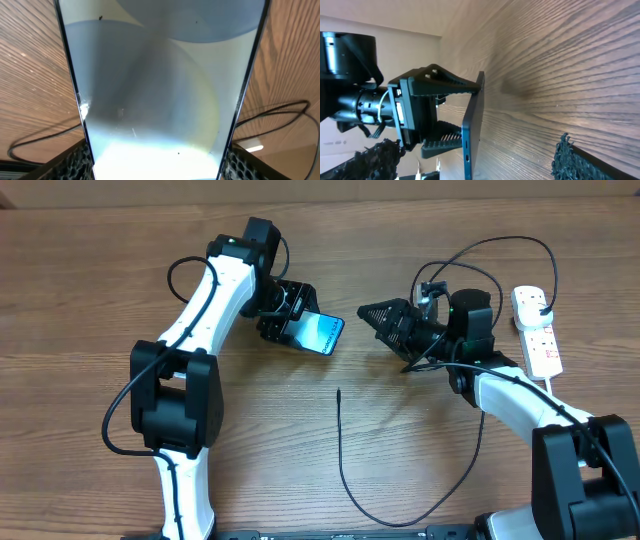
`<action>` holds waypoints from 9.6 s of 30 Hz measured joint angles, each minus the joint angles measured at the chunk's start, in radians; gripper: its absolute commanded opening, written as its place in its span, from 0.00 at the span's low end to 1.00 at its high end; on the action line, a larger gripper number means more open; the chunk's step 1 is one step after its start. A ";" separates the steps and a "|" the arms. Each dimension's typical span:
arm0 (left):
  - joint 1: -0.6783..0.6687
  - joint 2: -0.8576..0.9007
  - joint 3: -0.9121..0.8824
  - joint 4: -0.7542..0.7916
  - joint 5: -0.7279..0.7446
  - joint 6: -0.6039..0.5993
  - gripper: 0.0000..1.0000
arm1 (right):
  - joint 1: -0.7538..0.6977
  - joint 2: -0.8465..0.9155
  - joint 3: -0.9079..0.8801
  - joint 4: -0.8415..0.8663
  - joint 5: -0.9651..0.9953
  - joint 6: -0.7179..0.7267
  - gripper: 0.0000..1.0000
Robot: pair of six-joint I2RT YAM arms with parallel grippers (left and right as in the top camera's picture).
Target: Plug charger to phone and switch on socket
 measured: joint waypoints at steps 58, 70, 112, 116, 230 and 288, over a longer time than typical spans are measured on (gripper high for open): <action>-0.158 0.000 0.000 0.088 0.057 -0.070 0.04 | 0.161 0.000 0.000 -0.113 0.216 -0.103 0.52; -0.173 0.000 0.000 0.098 0.056 -0.070 0.04 | 0.161 0.000 0.000 -0.121 0.237 -0.104 0.38; -0.175 0.003 0.000 0.149 0.056 -0.070 0.04 | 0.161 0.000 0.000 -0.141 0.246 -0.102 0.21; -0.175 0.003 0.000 0.149 0.056 -0.070 0.04 | 0.161 0.000 0.000 -0.149 0.250 -0.103 0.19; -0.092 -0.316 0.019 0.161 -0.297 -0.010 1.00 | 0.103 0.009 0.001 0.525 -0.062 1.162 0.04; -0.111 -0.286 -0.086 0.463 -0.188 0.119 0.86 | 0.097 0.009 0.001 0.591 0.018 1.162 0.04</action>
